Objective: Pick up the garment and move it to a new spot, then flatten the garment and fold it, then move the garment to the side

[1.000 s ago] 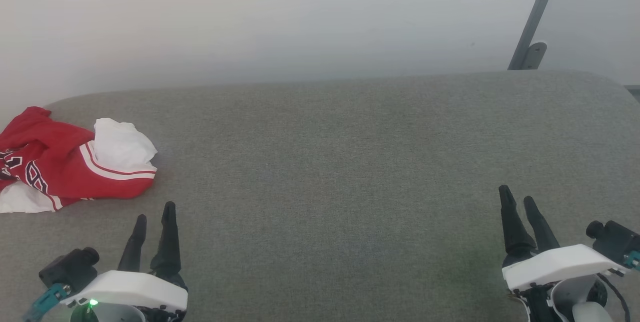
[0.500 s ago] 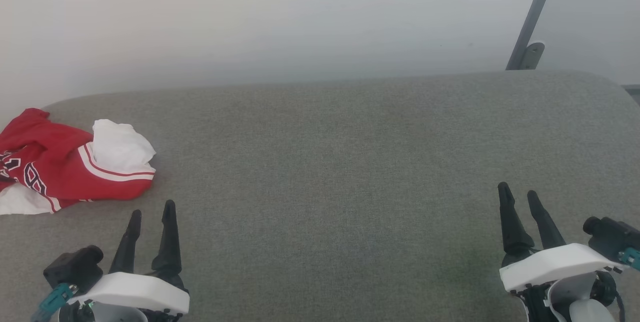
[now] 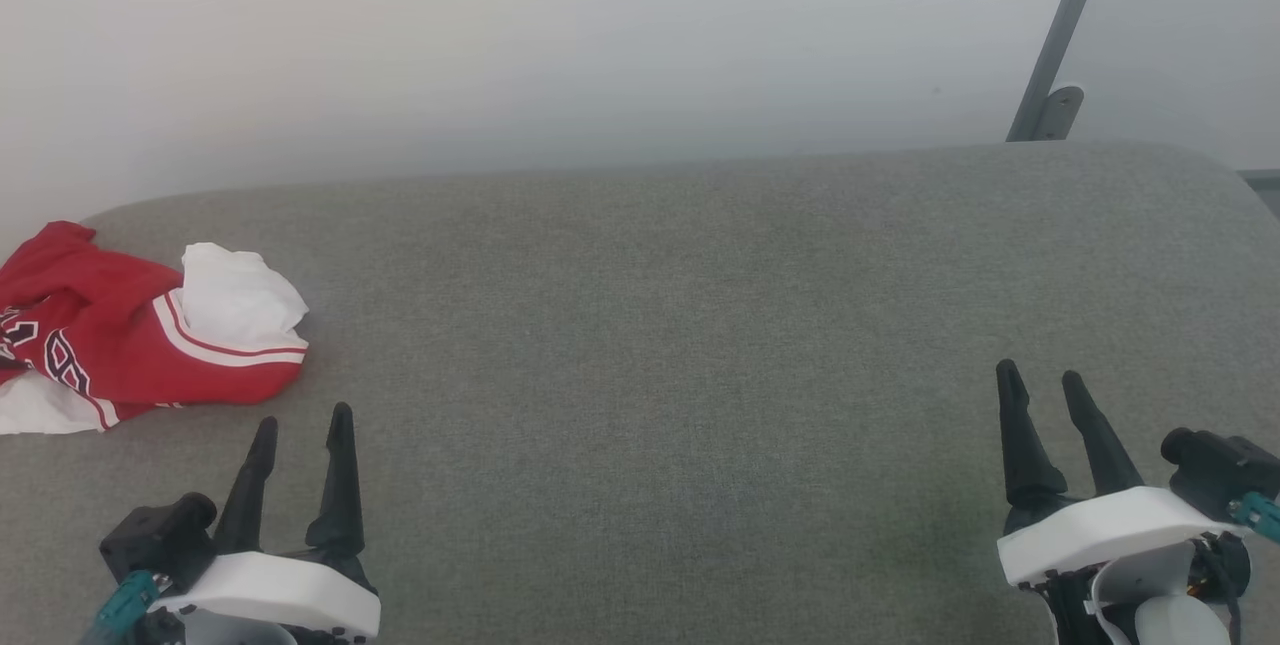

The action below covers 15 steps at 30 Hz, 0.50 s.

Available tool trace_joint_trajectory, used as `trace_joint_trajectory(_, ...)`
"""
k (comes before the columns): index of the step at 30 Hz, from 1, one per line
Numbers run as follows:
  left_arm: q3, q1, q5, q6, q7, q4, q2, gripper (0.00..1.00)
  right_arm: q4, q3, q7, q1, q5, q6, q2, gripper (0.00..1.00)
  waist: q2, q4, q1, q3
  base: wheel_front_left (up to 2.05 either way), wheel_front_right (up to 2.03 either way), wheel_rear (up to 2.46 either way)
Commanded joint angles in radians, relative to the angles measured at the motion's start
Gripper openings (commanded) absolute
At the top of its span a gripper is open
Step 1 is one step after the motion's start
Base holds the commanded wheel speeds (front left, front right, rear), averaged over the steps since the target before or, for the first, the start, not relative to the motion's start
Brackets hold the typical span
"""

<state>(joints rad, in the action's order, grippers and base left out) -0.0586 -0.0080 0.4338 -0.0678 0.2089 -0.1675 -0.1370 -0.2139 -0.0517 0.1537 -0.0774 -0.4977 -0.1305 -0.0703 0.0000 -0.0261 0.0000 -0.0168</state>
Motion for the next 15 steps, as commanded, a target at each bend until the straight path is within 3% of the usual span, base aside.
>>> trace_joint_trajectory(1, -0.004, 0.000, -0.016, -0.006, 0.007, 0.007, -0.004, 1.00, 0.011, 0.000, 0.008, -0.010, 0.021, 0.000, -0.005, 1.00, 0.0000, 0.000, 0.0000, 0.000, 0.00, 0.00, 0.00)
trace_joint_trajectory(15, -0.010, 0.012, -0.123, -0.018, 0.036, 0.007, -0.013, 1.00, 0.015, -0.003, 0.037, -0.001, 0.125, 0.000, -0.014, 1.00, 0.0000, -0.006, 0.0000, -0.008, 0.00, 0.00, 0.00)
